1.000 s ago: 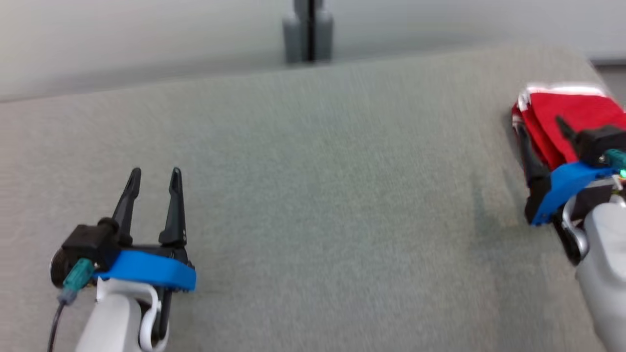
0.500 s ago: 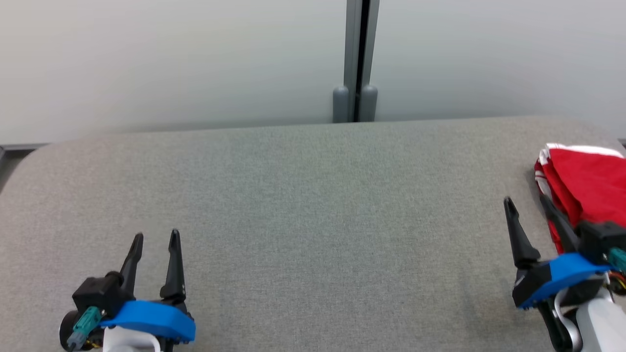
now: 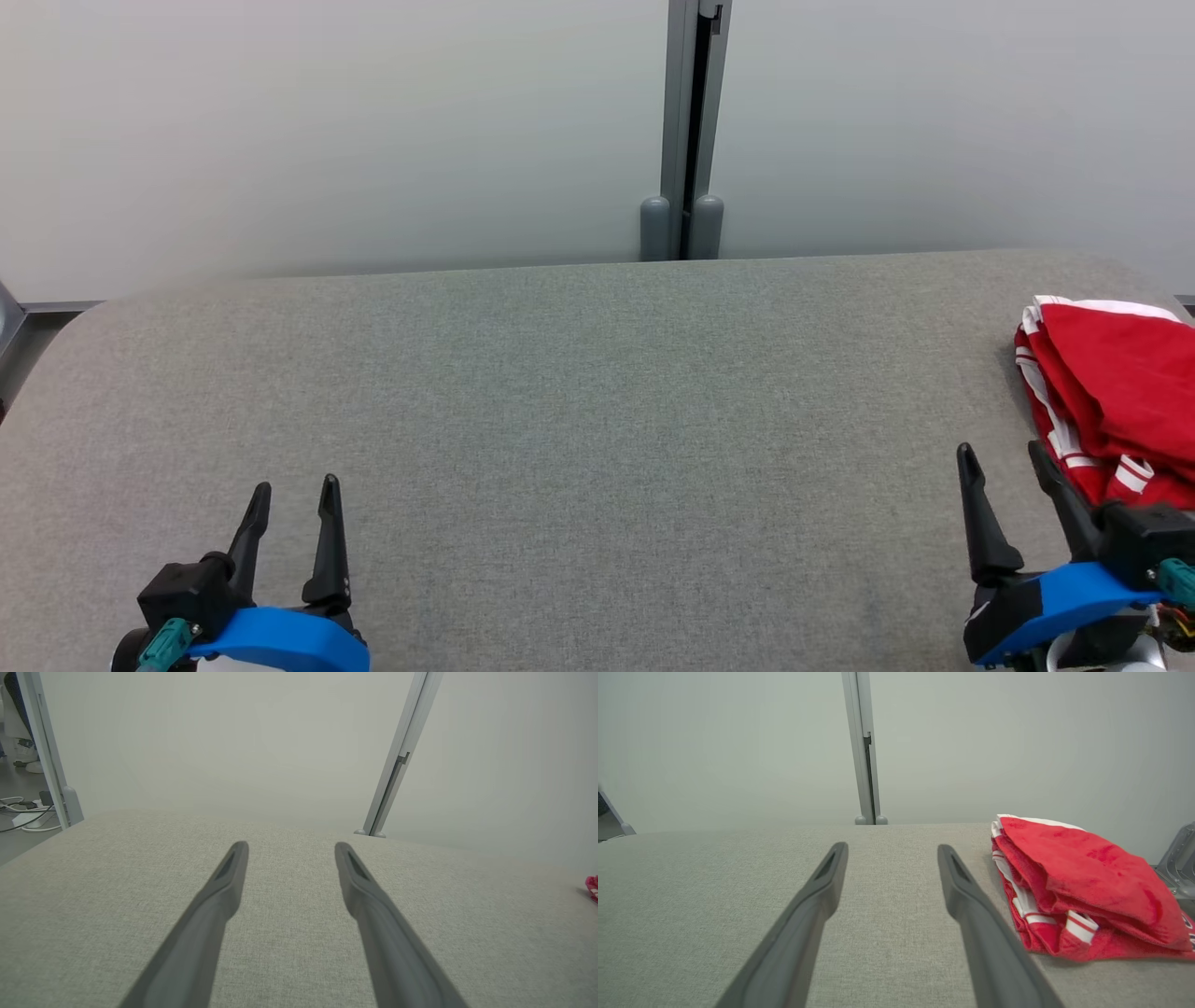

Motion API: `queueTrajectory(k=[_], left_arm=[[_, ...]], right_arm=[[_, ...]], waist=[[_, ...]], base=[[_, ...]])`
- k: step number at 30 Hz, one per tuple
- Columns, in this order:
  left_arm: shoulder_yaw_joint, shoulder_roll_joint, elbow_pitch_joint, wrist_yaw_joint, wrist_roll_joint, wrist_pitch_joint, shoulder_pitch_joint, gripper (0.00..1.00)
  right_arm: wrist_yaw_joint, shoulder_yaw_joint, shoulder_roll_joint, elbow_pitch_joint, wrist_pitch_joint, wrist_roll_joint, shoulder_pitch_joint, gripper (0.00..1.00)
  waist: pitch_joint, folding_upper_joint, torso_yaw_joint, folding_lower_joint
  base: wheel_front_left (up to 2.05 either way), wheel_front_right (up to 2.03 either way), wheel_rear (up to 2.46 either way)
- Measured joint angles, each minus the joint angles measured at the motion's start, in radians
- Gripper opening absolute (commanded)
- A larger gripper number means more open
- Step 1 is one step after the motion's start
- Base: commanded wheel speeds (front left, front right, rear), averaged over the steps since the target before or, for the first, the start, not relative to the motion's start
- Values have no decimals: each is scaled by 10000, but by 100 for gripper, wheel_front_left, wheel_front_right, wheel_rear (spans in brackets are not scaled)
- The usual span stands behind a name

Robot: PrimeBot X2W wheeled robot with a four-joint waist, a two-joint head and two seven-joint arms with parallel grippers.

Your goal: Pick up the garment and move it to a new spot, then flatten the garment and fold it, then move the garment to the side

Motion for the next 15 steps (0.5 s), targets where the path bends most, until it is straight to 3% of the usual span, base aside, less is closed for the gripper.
queueTrajectory(k=[15], left_arm=[[-42,-4,142,-88,-92,0,1,100]], right_arm=[[0,330,163,341,-270,109,82,100]], waist=[[21,0,-261,1]], base=[[0,0,0]])
